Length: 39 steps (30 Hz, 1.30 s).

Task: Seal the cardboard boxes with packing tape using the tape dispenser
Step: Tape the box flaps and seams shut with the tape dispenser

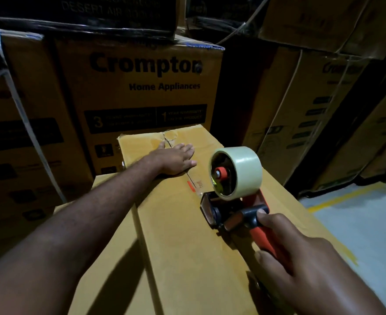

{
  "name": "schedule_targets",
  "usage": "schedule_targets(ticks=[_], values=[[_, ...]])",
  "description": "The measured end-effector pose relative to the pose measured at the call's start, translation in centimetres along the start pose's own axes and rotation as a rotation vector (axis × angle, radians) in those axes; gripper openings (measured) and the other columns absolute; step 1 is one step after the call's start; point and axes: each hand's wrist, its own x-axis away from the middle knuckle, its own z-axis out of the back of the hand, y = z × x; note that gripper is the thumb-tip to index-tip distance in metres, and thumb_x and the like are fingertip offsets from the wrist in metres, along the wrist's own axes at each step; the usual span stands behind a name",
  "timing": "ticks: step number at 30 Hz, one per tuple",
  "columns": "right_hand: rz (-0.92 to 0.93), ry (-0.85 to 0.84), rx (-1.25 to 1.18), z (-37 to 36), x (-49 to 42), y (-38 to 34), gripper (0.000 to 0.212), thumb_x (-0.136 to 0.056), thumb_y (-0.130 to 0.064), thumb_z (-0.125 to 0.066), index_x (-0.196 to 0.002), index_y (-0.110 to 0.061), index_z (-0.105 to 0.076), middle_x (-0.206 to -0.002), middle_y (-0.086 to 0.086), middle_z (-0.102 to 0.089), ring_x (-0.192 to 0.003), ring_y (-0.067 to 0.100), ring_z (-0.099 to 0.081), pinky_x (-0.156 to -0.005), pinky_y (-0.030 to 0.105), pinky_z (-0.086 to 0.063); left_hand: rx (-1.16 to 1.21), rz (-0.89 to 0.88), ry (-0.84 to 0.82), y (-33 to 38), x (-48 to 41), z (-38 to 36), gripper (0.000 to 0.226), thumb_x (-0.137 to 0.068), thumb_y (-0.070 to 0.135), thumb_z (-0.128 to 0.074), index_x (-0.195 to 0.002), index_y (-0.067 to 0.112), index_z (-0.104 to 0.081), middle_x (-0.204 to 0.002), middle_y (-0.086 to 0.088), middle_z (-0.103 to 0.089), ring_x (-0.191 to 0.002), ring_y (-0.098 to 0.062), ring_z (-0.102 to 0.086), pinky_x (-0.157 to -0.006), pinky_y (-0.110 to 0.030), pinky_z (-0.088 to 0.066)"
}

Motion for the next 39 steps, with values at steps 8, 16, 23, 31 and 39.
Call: schedule_targets(ticks=[8,16,23,31,39], values=[[-0.015,0.112,-0.062,-1.5,1.3,1.0,0.056,-0.096,-0.053,-0.053,-0.133,-0.059,-0.012,-0.104,-0.010,-0.052,-0.090,0.010,-0.060,-0.079,0.029,-0.057,0.053,-0.107,-0.004,6.8,5.6,-0.9,0.058,-0.110,0.042,-0.028,-0.163,0.026,-0.012,-0.171,0.002,0.002,-0.157,-0.019,0.005,-0.121,-0.059,0.007],[0.104,0.116,-0.042,-2.0,1.5,1.0,0.050,-0.099,-0.045,-0.050,-0.134,-0.050,-0.014,-0.094,-0.004,-0.054,-0.088,0.019,-0.061,-0.078,0.037,-0.058,0.118,0.116,0.062,10.4,18.0,-1.8,0.053,-0.110,0.043,-0.025,-0.161,0.027,-0.025,-0.170,0.007,-0.014,-0.157,-0.014,-0.007,-0.127,-0.048,-0.004],[0.249,0.119,-0.011,-1.9,1.9,2.1,0.042,-0.101,-0.035,-0.050,-0.133,-0.036,-0.023,-0.082,-0.005,-0.047,-0.073,0.016,-0.052,-0.069,0.033,-0.056,0.099,0.172,0.006,16.6,22.7,-2.1,0.060,-0.108,0.049,-0.025,-0.162,0.026,-0.016,-0.171,0.005,-0.004,-0.157,-0.015,0.003,-0.126,-0.052,0.002],[0.315,0.047,-0.053,-1.9,1.4,3.9,0.042,-0.097,-0.030,-0.052,-0.130,-0.033,-0.026,-0.080,-0.004,-0.043,-0.074,0.018,-0.048,-0.064,0.030,-0.044,0.102,0.194,0.027,24.5,27.1,-4.0,0.066,-0.106,0.051,-0.020,-0.163,0.028,0.003,-0.170,0.006,0.012,-0.154,-0.012,0.020,-0.124,-0.050,0.015],[0.371,0.082,-0.099,-1.6,-0.8,4.3,0.044,-0.097,-0.029,-0.055,-0.133,-0.033,-0.029,-0.077,-0.006,-0.041,-0.065,0.012,-0.044,-0.059,0.031,-0.045,-0.042,0.269,0.063,24.5,25.8,-4.2,0.073,-0.103,0.061,-0.023,-0.163,0.027,0.001,-0.171,0.003,0.006,-0.157,-0.016,0.010,-0.125,-0.055,0.002]])
